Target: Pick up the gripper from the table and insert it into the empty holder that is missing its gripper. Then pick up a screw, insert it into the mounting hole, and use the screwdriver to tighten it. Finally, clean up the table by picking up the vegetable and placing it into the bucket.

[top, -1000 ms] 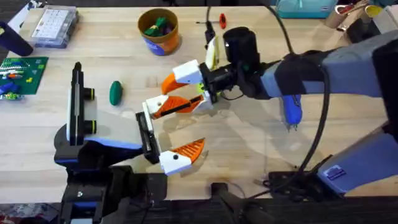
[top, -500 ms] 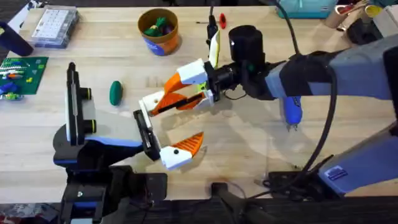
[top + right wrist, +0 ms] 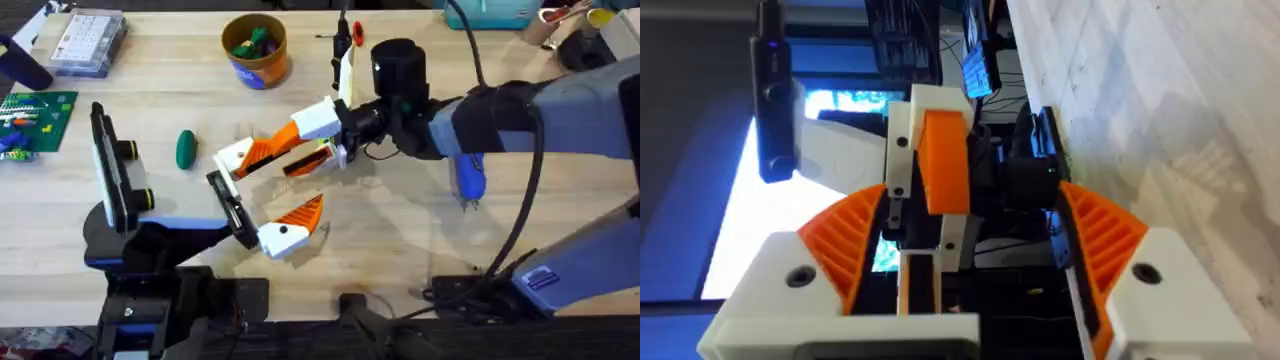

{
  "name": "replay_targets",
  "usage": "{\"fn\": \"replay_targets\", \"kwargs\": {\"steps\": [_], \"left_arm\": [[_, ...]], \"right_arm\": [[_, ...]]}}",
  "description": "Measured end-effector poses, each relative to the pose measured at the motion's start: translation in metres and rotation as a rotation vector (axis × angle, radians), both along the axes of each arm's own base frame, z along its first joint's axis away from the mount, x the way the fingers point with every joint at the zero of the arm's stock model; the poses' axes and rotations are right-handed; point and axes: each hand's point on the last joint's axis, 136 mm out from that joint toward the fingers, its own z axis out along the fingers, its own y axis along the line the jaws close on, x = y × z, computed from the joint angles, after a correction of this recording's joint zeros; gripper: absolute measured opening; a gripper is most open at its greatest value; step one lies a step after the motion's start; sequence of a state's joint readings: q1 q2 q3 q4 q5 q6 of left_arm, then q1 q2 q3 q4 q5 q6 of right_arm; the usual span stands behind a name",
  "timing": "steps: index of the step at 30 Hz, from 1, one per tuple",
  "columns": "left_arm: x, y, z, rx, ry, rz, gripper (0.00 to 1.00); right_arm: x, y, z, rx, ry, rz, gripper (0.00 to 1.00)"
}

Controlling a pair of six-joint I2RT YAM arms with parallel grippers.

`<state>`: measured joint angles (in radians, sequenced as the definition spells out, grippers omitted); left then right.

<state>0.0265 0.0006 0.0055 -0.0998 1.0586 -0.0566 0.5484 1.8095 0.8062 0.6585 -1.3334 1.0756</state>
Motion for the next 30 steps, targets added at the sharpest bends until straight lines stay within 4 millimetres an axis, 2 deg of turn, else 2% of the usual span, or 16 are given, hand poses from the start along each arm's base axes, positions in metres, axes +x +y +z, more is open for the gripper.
{"fn": "replay_targets", "kwargs": {"steps": [10,12,14,16,20,21,30], "left_arm": [[-0.008,-0.004,-0.001,-0.006,0.009,-0.053,0.99],[-0.009,-0.005,-0.001,-0.007,0.011,-0.062,0.99],[-0.011,-0.006,-0.001,-0.007,0.012,-0.069,0.99],[-0.011,-0.006,-0.001,-0.008,0.014,-0.071,0.99],[-0.012,-0.006,-0.001,-0.016,0.031,-0.078,0.99],[-0.012,-0.007,-0.001,-0.016,0.031,-0.079,0.99],[-0.013,-0.007,-0.001,-0.017,0.032,-0.084,0.99]], "right_arm": [[0.003,0.001,-0.002,0.002,-0.033,-0.018,0.994],[0.004,0.001,-0.002,0.001,-0.037,-0.022,0.963],[0.005,0.001,-0.002,0.001,-0.041,-0.025,0.832],[0.005,0.001,-0.002,0.001,-0.04,-0.025,0.562],[0.003,0.001,0.005,0.021,-0.058,-0.01,0.091],[0.002,0.0,0.008,0.026,-0.064,-0.009,0.029],[0.001,-0.001,0.006,0.014,-0.044,-0.008,0.015]]}}
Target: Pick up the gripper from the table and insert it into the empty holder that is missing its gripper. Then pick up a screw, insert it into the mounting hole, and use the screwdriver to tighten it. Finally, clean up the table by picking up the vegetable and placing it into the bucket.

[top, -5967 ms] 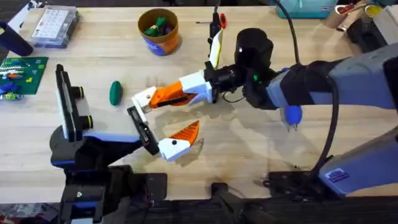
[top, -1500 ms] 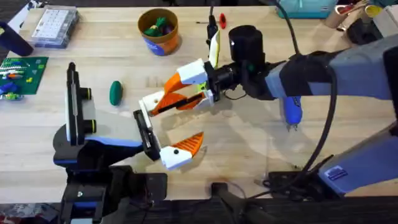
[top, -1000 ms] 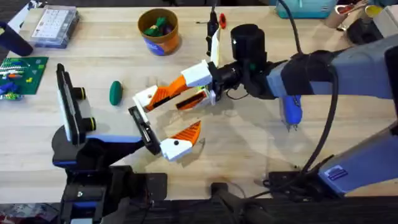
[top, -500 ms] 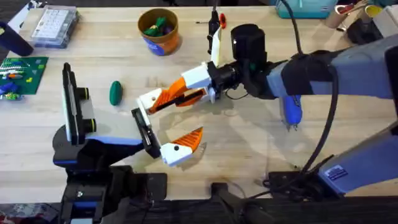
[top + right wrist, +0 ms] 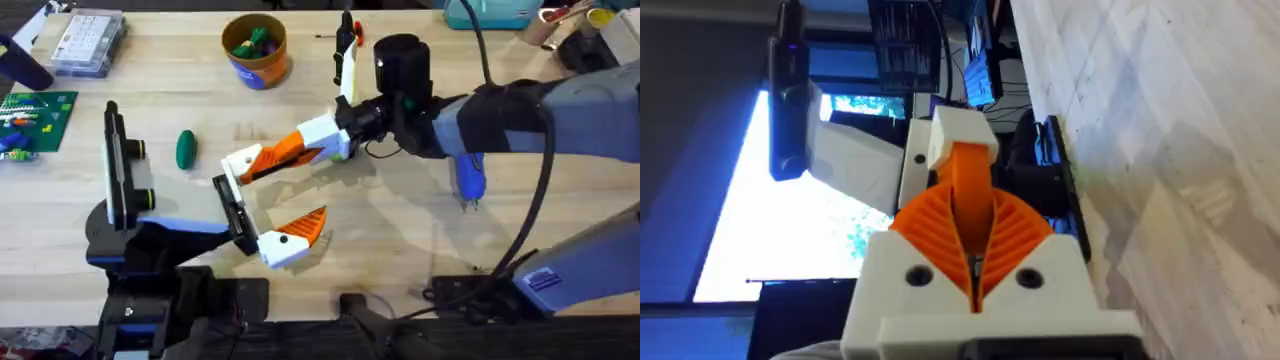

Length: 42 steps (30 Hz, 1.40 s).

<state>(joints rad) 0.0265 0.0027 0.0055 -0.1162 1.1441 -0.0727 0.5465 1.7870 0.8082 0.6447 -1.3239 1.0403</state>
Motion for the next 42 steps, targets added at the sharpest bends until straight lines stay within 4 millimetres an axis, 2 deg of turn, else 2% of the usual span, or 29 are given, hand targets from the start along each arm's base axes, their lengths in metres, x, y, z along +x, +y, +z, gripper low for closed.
{"fn": "replay_targets", "kwargs": {"steps": [20,35,37,39,42], "left_arm": [[0.003,0.002,-0.001,-0.008,0.022,0.02,0.99],[0.007,0.004,-0.001,-0.009,0.024,0.043,0.99],[0.007,0.004,-0.001,-0.008,0.024,0.044,0.99],[0.007,0.004,-0.001,-0.008,0.023,0.043,0.99],[0.006,0.004,-0.001,-0.007,0.019,0.037,0.99]], "right_arm": [[0.005,0.008,-0.002,-0.052,0.07,-0.06,0.013],[0.008,0.013,-0.002,-0.054,0.052,-0.088,0.012],[0.008,0.013,-0.002,-0.056,0.054,-0.089,0.047],[0.009,0.014,-0.003,-0.06,0.058,-0.094,0.165],[0.009,0.015,-0.004,-0.067,0.058,-0.105,0.258]]}}
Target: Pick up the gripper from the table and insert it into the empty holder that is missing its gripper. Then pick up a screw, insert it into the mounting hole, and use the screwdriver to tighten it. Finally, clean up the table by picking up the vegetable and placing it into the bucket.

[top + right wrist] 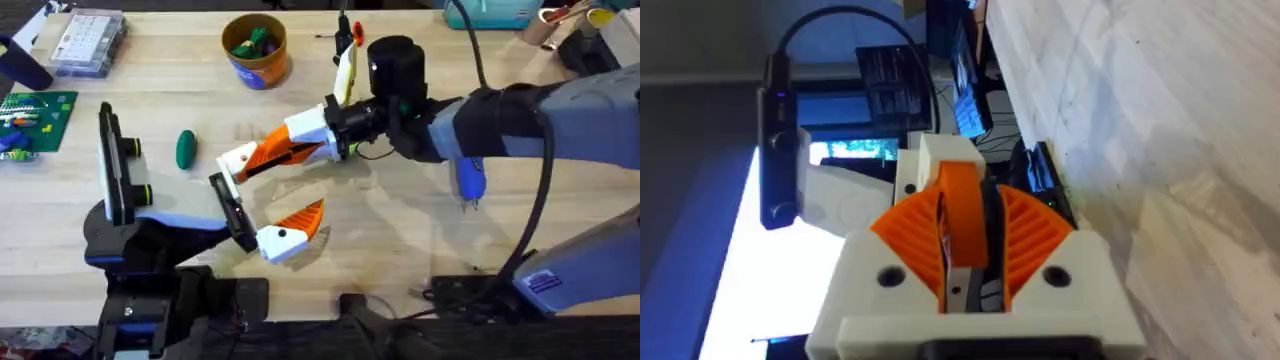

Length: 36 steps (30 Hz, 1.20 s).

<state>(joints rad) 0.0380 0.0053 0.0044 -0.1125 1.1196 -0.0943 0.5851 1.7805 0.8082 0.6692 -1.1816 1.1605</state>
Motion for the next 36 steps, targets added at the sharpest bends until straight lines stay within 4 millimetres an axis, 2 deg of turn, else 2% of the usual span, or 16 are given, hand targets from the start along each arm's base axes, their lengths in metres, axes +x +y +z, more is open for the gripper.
{"fn": "replay_targets", "kwargs": {"steps": [21,24,28,36], "left_arm": [[-0.0029,-0.0016,0.0,0.0,-0.002,-0.019,0.99],[-0.0037,-0.002,0.0001,0.003,-0.008,-0.024,0.99],[-0.0073,-0.0042,0.0002,0.007,-0.02,-0.048,0.99],[-0.0077,-0.0045,0.0001,0.01,-0.026,-0.051,0.99]], "right_arm": [[-0.0003,0.001,-0.0007,-0.003,0.0,-0.002,0.312],[0.001,-0.0013,-0.0009,-0.004,0.006,-0.003,0.372],[0.0038,-0.0036,-0.0038,-0.01,0.016,-0.012,0.518],[0.0063,-0.0057,-0.0052,-0.013,0.021,-0.019,0.69]]}}
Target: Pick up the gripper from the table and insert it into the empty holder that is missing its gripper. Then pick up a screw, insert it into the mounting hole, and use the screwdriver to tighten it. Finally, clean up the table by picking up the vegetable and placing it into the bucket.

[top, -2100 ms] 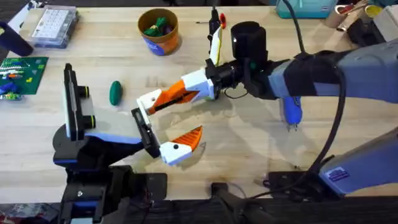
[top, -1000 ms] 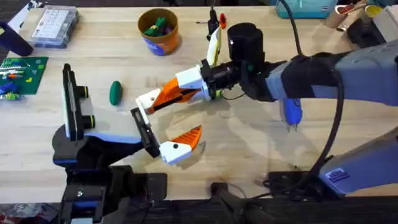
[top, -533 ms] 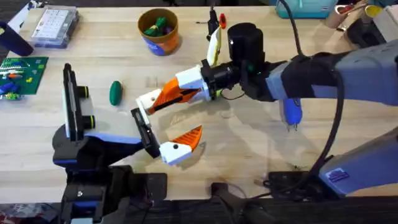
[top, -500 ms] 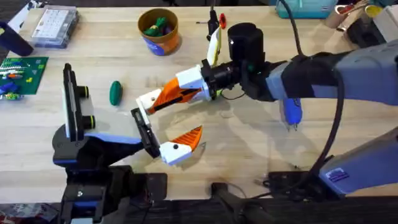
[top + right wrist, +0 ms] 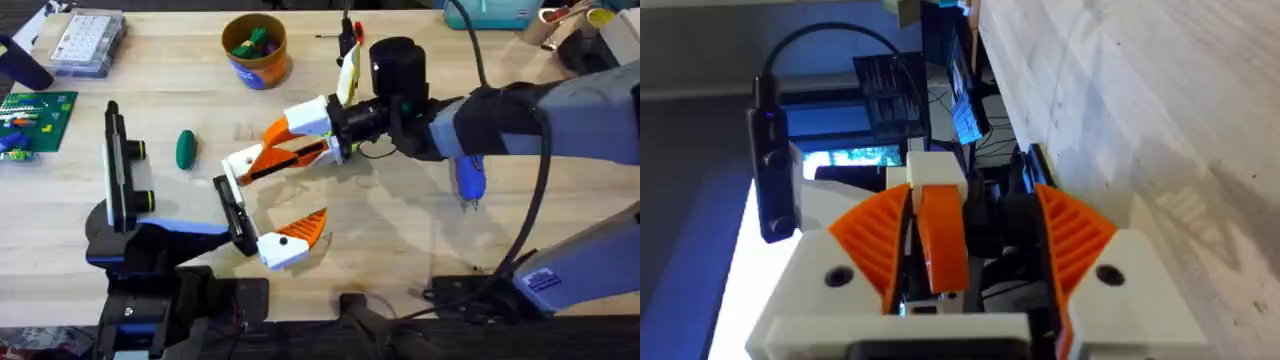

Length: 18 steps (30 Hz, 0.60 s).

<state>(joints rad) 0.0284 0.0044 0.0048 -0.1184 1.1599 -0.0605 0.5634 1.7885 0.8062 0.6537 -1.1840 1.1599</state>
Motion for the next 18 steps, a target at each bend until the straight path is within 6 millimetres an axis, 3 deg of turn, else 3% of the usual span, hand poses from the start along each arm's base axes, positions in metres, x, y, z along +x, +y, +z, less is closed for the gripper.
{"fn": "replay_targets", "kwargs": {"steps": [3,7,18], "left_arm": [[0.0,0.0,0.0,0.0,0.0,0.0,0.99],[0.0,0.0,0.0,0.0,0.0,0.0,0.99],[0.0,0.0,0.0,0.0,0.0,0.0,0.99]], "right_arm": [[0.006,-0.005,0.0,0.001,0.002,-0.017,0.783],[0.021,-0.018,0.0,0.003,0.004,-0.06,0.985],[0.059,-0.052,0.0,0.002,0.005,-0.184,0.994]]}}
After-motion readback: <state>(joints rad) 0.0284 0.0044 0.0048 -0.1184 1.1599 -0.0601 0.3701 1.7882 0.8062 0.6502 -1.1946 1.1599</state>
